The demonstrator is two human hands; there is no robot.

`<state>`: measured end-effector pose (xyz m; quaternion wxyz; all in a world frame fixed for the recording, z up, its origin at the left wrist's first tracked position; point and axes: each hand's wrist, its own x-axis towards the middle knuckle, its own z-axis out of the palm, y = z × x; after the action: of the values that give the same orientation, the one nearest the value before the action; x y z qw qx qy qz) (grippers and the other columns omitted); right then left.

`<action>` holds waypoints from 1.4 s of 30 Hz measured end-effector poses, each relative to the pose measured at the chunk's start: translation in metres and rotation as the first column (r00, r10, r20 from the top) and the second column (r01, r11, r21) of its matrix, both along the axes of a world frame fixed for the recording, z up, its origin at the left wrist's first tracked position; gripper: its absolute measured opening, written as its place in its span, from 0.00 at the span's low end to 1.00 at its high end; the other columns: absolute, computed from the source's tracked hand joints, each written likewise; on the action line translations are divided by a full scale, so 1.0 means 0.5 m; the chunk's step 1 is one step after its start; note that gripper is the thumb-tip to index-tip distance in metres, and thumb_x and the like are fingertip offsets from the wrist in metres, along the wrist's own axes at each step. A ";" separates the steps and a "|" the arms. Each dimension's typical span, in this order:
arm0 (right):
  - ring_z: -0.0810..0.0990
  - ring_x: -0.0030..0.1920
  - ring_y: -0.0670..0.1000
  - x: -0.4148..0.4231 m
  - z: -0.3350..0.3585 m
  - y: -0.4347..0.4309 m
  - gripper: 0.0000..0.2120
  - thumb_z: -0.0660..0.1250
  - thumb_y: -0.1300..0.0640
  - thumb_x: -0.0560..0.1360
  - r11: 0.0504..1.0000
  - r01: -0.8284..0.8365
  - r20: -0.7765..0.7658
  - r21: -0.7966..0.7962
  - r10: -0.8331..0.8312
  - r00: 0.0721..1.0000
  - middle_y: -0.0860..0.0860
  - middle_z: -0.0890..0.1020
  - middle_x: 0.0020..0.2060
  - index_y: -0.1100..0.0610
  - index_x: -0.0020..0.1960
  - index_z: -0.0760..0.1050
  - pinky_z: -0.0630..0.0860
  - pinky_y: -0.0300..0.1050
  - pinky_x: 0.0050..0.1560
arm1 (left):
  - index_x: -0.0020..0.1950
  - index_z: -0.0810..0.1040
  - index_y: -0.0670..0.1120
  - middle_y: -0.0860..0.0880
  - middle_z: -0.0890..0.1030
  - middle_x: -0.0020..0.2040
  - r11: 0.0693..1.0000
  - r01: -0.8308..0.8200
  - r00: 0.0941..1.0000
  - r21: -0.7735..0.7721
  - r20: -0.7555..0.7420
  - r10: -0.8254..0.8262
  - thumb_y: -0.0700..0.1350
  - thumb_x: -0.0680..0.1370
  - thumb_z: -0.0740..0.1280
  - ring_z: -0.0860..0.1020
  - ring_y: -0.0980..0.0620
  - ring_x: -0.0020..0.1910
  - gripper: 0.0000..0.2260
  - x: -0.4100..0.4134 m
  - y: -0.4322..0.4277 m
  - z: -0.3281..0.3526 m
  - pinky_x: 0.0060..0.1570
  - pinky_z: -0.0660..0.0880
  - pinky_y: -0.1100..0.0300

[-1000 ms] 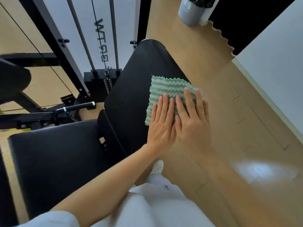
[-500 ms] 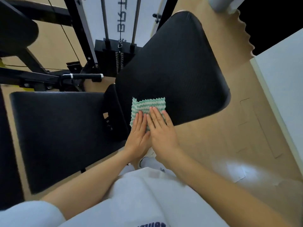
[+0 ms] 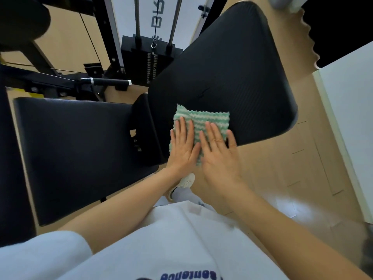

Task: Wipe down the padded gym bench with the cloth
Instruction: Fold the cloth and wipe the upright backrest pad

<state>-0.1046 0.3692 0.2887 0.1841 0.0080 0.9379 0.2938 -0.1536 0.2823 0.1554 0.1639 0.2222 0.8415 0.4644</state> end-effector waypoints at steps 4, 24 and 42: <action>0.44 0.82 0.55 0.040 0.086 0.056 0.30 0.52 0.49 0.85 0.994 0.058 -0.275 -0.097 -0.082 0.958 0.57 0.44 0.82 0.59 0.83 0.48 0.31 0.64 0.75 | 0.82 0.37 0.47 0.43 0.37 0.82 0.997 0.026 0.980 0.076 -0.201 -0.010 0.60 0.85 0.42 0.38 0.39 0.83 0.30 -0.004 0.079 0.078 0.80 0.35 0.39; 0.71 0.73 0.57 0.002 -0.044 -0.022 0.17 0.70 0.60 0.75 0.858 -0.173 -0.502 -0.483 -0.109 0.858 0.53 0.77 0.70 0.55 0.63 0.82 0.60 0.60 0.73 | 0.83 0.34 0.52 0.52 0.36 0.84 0.936 -0.332 0.877 0.114 0.403 0.262 0.54 0.86 0.55 0.42 0.52 0.84 0.34 -0.005 -0.088 -0.145 0.78 0.62 0.47; 0.77 0.66 0.51 -0.047 0.144 0.219 0.18 0.56 0.54 0.86 0.088 -0.296 -0.231 -0.951 -0.839 0.493 0.52 0.79 0.65 0.61 0.71 0.72 0.73 0.61 0.67 | 0.80 0.40 0.31 0.30 0.45 0.82 0.985 0.002 0.918 0.173 -0.390 0.067 0.57 0.81 0.51 0.40 0.36 0.82 0.39 -0.006 0.176 0.218 0.81 0.42 0.38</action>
<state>-0.1283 0.4788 0.3606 -0.2384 0.2363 0.8170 -0.4689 -0.1565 0.3704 0.2647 -0.0362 0.3102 0.8180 0.4830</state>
